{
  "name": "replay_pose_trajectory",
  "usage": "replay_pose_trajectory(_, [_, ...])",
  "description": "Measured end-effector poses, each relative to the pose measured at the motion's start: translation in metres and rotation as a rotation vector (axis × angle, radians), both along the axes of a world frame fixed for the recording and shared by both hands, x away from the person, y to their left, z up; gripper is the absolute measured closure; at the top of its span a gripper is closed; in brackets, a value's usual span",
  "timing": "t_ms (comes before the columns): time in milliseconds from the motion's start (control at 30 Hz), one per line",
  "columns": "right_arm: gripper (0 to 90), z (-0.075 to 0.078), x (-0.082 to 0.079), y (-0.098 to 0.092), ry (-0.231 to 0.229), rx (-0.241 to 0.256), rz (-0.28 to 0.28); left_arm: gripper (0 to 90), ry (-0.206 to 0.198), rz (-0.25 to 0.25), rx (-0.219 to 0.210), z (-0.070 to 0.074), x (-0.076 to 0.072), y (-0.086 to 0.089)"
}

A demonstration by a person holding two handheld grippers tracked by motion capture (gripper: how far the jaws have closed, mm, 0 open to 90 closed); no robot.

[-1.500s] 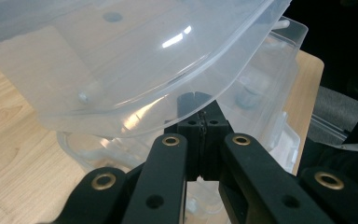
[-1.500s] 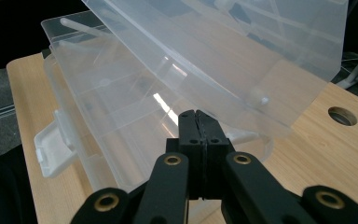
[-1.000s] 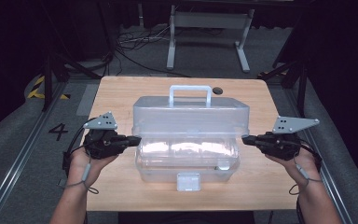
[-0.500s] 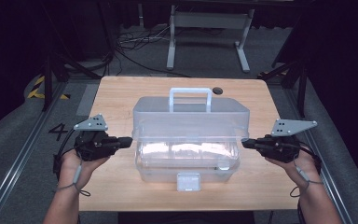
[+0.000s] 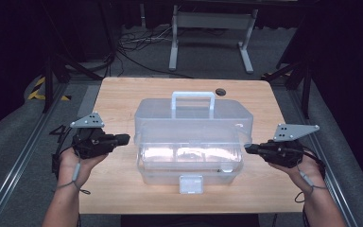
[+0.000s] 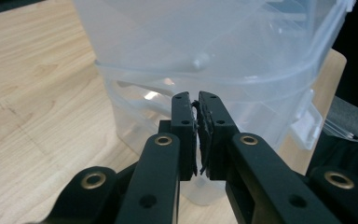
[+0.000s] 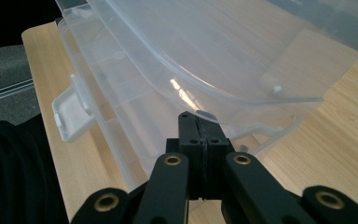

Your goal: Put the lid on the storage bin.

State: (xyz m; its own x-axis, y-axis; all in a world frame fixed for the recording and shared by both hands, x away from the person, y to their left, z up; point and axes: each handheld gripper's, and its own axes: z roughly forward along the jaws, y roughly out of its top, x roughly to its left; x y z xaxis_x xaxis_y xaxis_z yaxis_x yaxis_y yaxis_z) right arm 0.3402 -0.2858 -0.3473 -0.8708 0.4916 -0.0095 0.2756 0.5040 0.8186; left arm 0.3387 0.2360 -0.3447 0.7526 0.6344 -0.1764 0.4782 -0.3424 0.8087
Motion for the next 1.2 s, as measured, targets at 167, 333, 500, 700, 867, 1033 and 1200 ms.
replay_pose_trajectory(167, [90.0, -0.002, -0.003, 0.000, -0.003, -0.011, -0.001, 85.1, -0.008, 0.021, -0.007, 0.000, 0.004, 0.005])
replay_pose_trajectory(333, [90.0, -0.004, -0.004, 0.000, 0.007, -0.019, 0.003, 85.1, -0.001, 0.036, -0.011, -0.002, 0.008, 0.007])
replay_pose_trajectory(500, [90.0, -0.008, -0.006, 0.000, 0.025, -0.024, 0.005, 85.1, -0.002, 0.027, -0.026, -0.001, 0.012, 0.008])
replay_pose_trajectory(700, [90.0, -0.011, -0.008, 0.001, 0.037, -0.037, 0.005, 85.1, -0.001, 0.030, -0.028, -0.002, 0.017, 0.008])
replay_pose_trajectory(867, [90.0, -0.013, -0.010, 0.000, 0.047, -0.041, 0.012, 85.1, 0.006, 0.026, -0.026, -0.003, 0.020, 0.007])
replay_pose_trajectory(1033, [90.0, -0.017, -0.012, 0.000, 0.063, -0.056, 0.017, 85.1, -0.003, 0.020, -0.030, -0.003, 0.025, 0.005])
replay_pose_trajectory(1200, [90.0, -0.019, -0.014, 0.000, 0.071, -0.058, 0.022, 85.1, 0.006, 0.020, -0.033, -0.004, 0.029, 0.004])
